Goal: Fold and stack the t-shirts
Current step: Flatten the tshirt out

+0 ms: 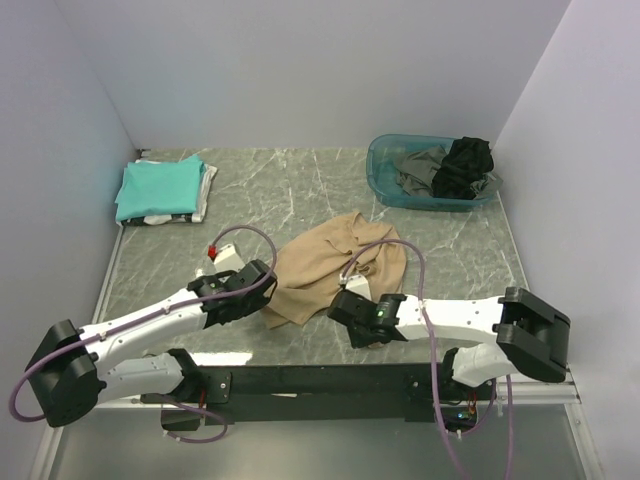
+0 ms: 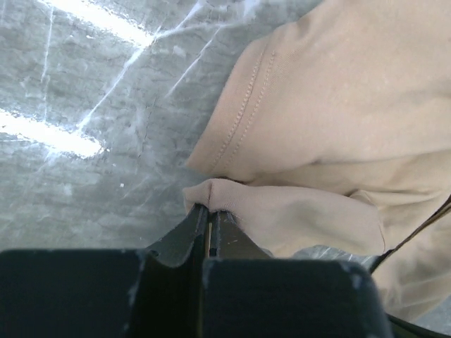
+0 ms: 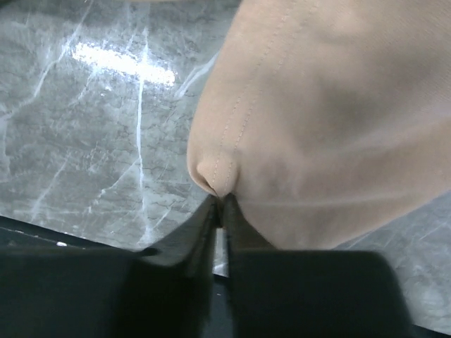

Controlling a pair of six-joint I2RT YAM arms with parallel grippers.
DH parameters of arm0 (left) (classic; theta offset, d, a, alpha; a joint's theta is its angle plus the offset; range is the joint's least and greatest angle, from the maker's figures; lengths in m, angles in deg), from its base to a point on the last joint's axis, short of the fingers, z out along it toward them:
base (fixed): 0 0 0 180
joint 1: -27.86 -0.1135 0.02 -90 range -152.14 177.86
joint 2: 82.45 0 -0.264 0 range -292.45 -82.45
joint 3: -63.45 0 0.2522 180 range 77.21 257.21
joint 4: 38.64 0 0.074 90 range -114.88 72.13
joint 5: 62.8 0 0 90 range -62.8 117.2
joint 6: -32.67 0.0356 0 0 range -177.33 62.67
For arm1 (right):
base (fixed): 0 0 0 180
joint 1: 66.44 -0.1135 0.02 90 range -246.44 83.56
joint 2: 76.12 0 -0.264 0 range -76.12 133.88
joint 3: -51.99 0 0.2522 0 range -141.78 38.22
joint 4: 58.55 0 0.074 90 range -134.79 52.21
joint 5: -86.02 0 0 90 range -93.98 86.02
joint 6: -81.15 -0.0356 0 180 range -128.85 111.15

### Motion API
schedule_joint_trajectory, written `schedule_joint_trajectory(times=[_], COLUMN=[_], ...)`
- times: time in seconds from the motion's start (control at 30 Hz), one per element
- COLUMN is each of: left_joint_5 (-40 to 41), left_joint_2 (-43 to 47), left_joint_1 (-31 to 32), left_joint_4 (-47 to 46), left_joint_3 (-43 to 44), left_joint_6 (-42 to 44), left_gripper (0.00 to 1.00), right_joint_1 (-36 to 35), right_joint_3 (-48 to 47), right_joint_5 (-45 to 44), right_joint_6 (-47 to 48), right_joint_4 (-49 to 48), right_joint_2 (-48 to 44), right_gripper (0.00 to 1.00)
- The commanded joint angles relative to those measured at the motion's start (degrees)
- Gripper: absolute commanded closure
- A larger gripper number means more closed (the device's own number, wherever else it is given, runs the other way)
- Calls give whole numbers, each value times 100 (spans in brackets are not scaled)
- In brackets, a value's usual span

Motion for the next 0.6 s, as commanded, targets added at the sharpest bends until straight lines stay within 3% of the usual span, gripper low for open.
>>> schedule_joint_trajectory(times=[0.0,0.07,0.23,0.4,0.57], left_joint_5=[231,240,433,687,1355], left_joint_2=[229,282,370,265,-121], left_joint_1=[-19,-27,-19,-19,-63], left_joint_4=[-494,-609,-697,-803,-215], left_joint_3=[-156,-157,2,37,958], left_joint_6=[-32,222,643,899,917], left_gripper=[99,99,99,99,99], right_joint_1=[152,284,969,1847,3192], right_joint_3=[185,98,27,-236,-710], right_joint_5=[-4,-144,-224,-1092,-1235], right_joint_6=[-80,-10,271,1001,1554], right_joint_4=[41,76,-160,-493,-1144], right_joint_2=[-91,-240,-1038,-1901,-2324], right_gripper=[95,100,100,100,100])
